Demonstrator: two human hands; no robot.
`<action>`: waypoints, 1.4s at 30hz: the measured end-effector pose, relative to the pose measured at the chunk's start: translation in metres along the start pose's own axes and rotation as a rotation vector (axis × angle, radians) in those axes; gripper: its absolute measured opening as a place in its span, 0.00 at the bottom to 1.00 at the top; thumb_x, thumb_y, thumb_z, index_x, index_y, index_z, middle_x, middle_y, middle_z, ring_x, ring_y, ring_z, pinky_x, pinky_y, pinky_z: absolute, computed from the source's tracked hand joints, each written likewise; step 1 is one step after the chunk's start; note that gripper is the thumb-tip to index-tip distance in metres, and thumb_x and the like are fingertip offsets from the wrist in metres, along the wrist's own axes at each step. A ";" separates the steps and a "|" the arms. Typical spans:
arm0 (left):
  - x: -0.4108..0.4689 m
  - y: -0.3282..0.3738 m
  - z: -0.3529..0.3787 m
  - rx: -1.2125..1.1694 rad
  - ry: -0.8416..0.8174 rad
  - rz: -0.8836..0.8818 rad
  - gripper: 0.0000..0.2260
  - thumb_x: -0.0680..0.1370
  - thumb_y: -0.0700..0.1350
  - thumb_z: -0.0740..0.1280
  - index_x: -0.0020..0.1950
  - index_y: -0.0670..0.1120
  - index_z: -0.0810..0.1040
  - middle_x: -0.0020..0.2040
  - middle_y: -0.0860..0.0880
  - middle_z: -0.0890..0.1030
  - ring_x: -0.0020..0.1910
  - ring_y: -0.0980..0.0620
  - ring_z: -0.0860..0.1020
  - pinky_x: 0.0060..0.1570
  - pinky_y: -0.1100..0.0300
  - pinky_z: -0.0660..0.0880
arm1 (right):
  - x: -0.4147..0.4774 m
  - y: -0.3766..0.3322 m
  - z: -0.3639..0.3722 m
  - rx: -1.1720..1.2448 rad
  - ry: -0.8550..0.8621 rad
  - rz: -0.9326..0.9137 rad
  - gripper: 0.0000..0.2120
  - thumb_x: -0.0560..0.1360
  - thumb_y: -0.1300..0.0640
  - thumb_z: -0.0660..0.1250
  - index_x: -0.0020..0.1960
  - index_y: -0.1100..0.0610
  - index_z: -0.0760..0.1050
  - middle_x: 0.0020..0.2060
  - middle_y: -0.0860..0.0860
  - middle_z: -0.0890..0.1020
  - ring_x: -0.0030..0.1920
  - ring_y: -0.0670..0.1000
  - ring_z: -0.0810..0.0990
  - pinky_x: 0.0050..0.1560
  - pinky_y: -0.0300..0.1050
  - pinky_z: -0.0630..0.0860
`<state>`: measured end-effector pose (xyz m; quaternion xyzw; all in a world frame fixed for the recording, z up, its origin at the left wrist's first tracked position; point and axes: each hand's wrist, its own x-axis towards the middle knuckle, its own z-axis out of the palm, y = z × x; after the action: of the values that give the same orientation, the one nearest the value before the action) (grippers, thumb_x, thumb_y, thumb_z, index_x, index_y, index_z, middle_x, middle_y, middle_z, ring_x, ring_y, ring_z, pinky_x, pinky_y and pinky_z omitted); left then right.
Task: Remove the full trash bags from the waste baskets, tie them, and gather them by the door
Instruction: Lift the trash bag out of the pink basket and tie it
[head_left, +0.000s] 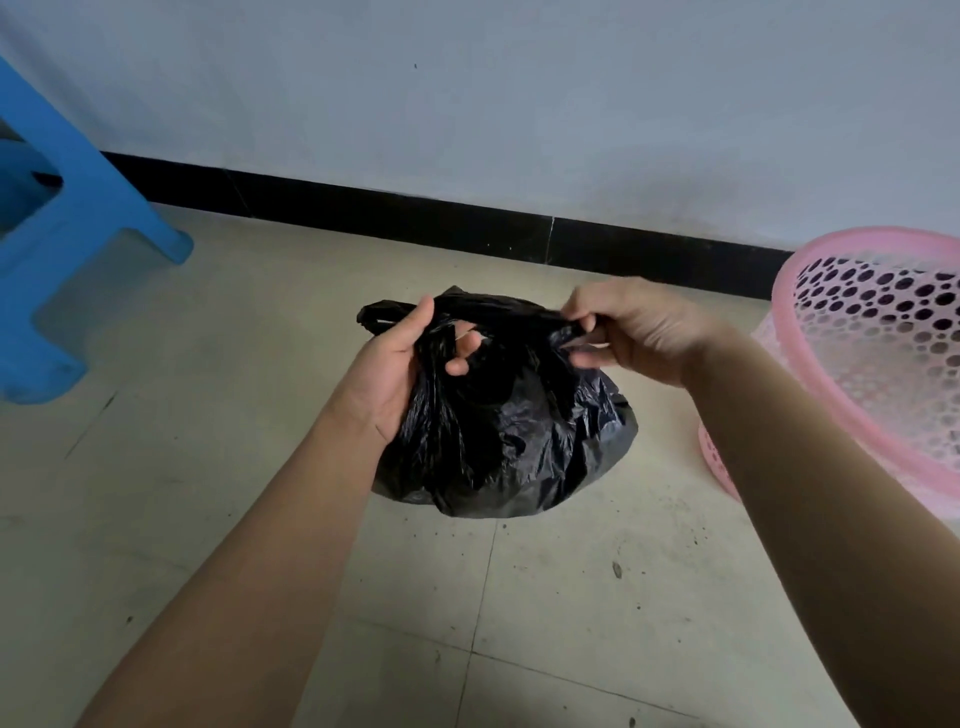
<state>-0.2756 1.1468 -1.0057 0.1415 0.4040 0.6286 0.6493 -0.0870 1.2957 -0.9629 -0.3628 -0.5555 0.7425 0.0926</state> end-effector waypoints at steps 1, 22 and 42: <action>-0.001 0.001 0.002 -0.029 -0.005 0.015 0.22 0.85 0.53 0.56 0.53 0.42 0.86 0.43 0.46 0.80 0.34 0.55 0.71 0.35 0.65 0.74 | 0.001 0.005 0.002 -0.090 -0.034 0.022 0.16 0.75 0.63 0.67 0.30 0.54 0.72 0.30 0.49 0.79 0.33 0.46 0.80 0.35 0.37 0.79; 0.010 0.015 0.013 0.647 0.309 0.224 0.13 0.74 0.33 0.60 0.33 0.46 0.76 0.42 0.43 0.81 0.28 0.50 0.75 0.30 0.59 0.71 | 0.023 0.014 0.025 -0.760 0.266 -0.321 0.06 0.77 0.53 0.66 0.50 0.52 0.81 0.39 0.51 0.83 0.40 0.50 0.81 0.40 0.45 0.77; 0.012 0.008 0.015 -0.251 0.205 0.339 0.14 0.63 0.27 0.50 0.36 0.45 0.66 0.35 0.46 0.72 0.40 0.43 0.79 0.53 0.47 0.78 | 0.023 0.045 0.036 -0.268 -0.105 0.092 0.37 0.74 0.24 0.46 0.64 0.48 0.76 0.59 0.46 0.81 0.62 0.46 0.79 0.71 0.49 0.68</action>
<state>-0.2719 1.1644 -0.9948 0.0608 0.3568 0.7851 0.5026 -0.1141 1.2641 -1.0090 -0.3576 -0.6365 0.6831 -0.0203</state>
